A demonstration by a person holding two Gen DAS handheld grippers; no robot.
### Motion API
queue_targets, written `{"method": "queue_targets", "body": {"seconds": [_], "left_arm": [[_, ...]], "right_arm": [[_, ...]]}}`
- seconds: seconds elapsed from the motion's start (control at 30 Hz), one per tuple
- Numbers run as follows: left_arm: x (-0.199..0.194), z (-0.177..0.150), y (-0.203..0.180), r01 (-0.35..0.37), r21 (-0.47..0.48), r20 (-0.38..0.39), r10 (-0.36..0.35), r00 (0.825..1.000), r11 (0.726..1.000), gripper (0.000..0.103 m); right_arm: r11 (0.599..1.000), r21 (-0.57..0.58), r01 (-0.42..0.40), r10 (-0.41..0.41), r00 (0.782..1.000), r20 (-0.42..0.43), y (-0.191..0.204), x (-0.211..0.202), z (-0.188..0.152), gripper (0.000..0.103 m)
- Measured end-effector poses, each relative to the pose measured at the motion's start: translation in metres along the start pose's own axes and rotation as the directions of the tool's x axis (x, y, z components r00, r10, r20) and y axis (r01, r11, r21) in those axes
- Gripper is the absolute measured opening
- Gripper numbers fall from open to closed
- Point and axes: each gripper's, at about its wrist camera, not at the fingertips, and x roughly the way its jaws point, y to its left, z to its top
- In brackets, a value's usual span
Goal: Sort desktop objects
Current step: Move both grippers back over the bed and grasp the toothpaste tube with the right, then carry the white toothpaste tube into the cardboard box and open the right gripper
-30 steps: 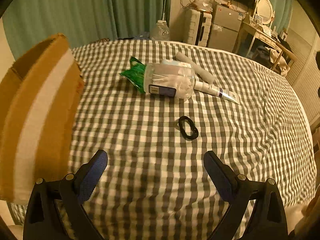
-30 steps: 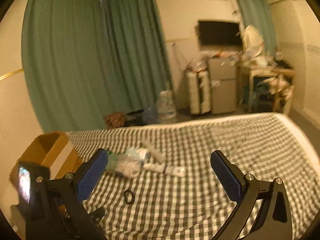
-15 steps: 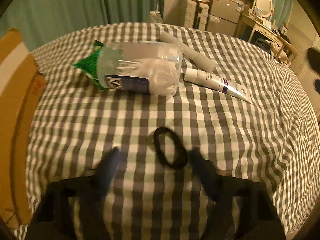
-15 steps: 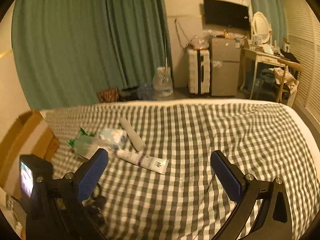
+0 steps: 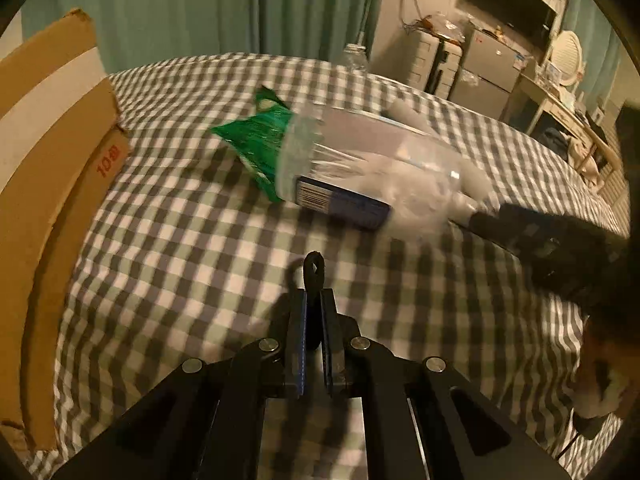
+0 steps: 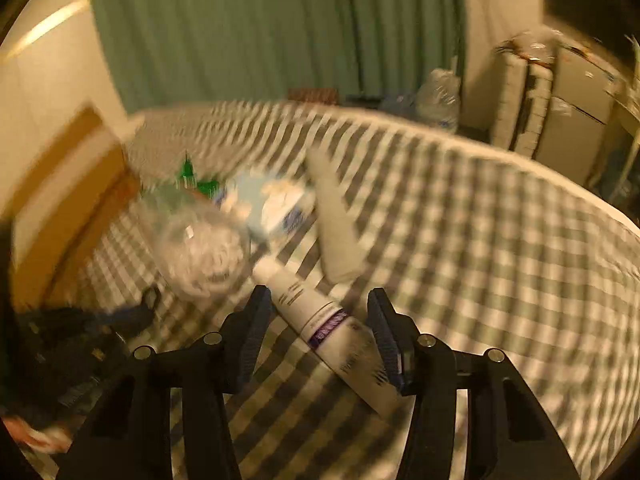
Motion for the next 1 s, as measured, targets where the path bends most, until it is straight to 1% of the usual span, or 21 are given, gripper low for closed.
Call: {"method": "queue_targets", "body": {"seconds": [0.03,0.07,0.1,0.13,0.17,0.2,0.27,0.33,0.37,0.4,0.43,0.5,0.57,0.6,0.73,0.83,0.87,0.9,0.93,0.97,1.0], "left_arm": [[0.001,0.001,0.002,0.005,0.003,-0.013,-0.005,1.000,1.000,0.006],[-0.002,0.003,0.004,-0.004,0.003,-0.010,0.004,1.000,1.000,0.006],[-0.003,0.003,0.005,-0.009,0.001,-0.009,0.009,1.000,1.000,0.006],[-0.004,0.003,0.007,-0.018,-0.003,-0.005,0.018,1.000,1.000,0.006],[-0.010,0.000,0.009,-0.032,-0.013,0.009,0.032,0.999,0.999,0.006],[-0.012,-0.003,0.012,-0.028,-0.023,0.011,0.029,1.000,0.999,0.006],[-0.017,-0.011,0.018,-0.024,-0.047,-0.005,0.024,1.000,0.999,0.006],[-0.027,-0.017,0.025,-0.020,-0.061,-0.004,0.020,1.000,0.998,0.006],[-0.035,-0.021,0.029,-0.009,-0.065,-0.003,0.009,1.000,0.998,0.006],[-0.043,-0.023,0.032,-0.004,-0.068,0.004,0.004,1.000,0.998,0.006],[-0.054,-0.024,0.036,0.012,-0.071,0.016,-0.011,1.000,0.997,0.006],[-0.070,-0.024,0.039,0.032,-0.067,0.044,-0.029,0.999,0.997,0.006],[-0.086,-0.022,0.040,0.052,-0.045,0.061,-0.049,0.997,0.998,0.006],[-0.094,-0.021,0.041,0.062,-0.038,0.065,-0.059,0.996,0.997,0.006],[-0.120,-0.013,0.044,0.113,-0.004,0.080,-0.112,0.990,0.994,0.006],[-0.135,-0.010,0.053,0.155,-0.018,0.086,-0.153,0.984,0.988,0.006],[-0.141,-0.013,0.056,0.167,-0.025,0.080,-0.165,0.983,0.986,0.006],[-0.145,-0.012,0.059,0.183,-0.024,0.062,-0.181,0.981,0.983,0.006],[-0.149,-0.010,0.060,0.193,-0.022,0.052,-0.191,0.980,0.981,0.006],[-0.160,-0.003,0.065,0.203,-0.011,0.061,-0.202,0.978,0.979,0.006],[-0.171,0.003,0.068,0.205,0.002,0.092,-0.205,0.974,0.979,0.006]], "right_arm": [[1.000,-0.013,0.022,-0.022,0.999,-0.023,0.004,0.008,-0.001,0.051],[1.000,0.000,0.027,-0.027,1.000,-0.016,0.005,0.010,-0.003,0.050],[0.999,0.034,0.011,-0.011,1.000,-0.005,0.005,0.008,-0.004,0.047],[0.998,0.063,-0.010,0.011,1.000,-0.010,0.004,0.005,-0.006,0.038],[0.997,0.073,-0.027,0.028,1.000,-0.010,0.005,0.002,-0.008,0.033],[0.998,0.059,-0.012,0.012,1.000,-0.002,0.011,-0.003,-0.013,0.032],[0.998,0.063,0.003,-0.001,1.000,-0.022,0.019,-0.008,-0.020,0.026],[0.995,0.096,-0.005,0.008,0.999,-0.035,0.026,-0.019,-0.026,0.024],[0.994,0.110,-0.027,0.031,0.999,-0.035,0.032,-0.029,-0.027,0.024],[0.993,0.111,-0.034,0.035,0.999,-0.010,0.038,-0.039,-0.025,0.024],[0.994,0.103,-0.048,0.044,0.998,0.040,0.048,-0.055,-0.023,0.024],[0.993,0.084,-0.086,0.073,0.987,0.147,0.075,-0.095,-0.020,0.024],[0.992,0.065,-0.104,0.089,0.976,0.199,0.098,-0.121,-0.023,0.024],[0.991,0.065,-0.115,0.100,0.975,0.199,0.107,-0.126,-0.026,0.024],[0.991,0.099,-0.091,0.074,0.984,0.163,0.140,-0.137,-0.045,0.024],[0.990,0.113,-0.083,0.064,0.985,0.160,0.158,-0.154,-0.056,0.024],[0.986,0.129,-0.110,0.090,0.984,0.155,0.163,-0.160,-0.058,0.024],[0.980,0.150,-0.134,0.112,0.983,0.146,0.161,-0.165,-0.059,0.024],[0.969,0.190,-0.159,0.133,0.981,0.143,0.163,-0.170,-0.060,0.024],[0.962,0.218,-0.164,0.132,0.980,0.152,0.163,-0.175,-0.061,0.024],[0.954,0.241,-0.180,0.142,0.976,0.165,0.165,-0.180,-0.059,0.024]]}}
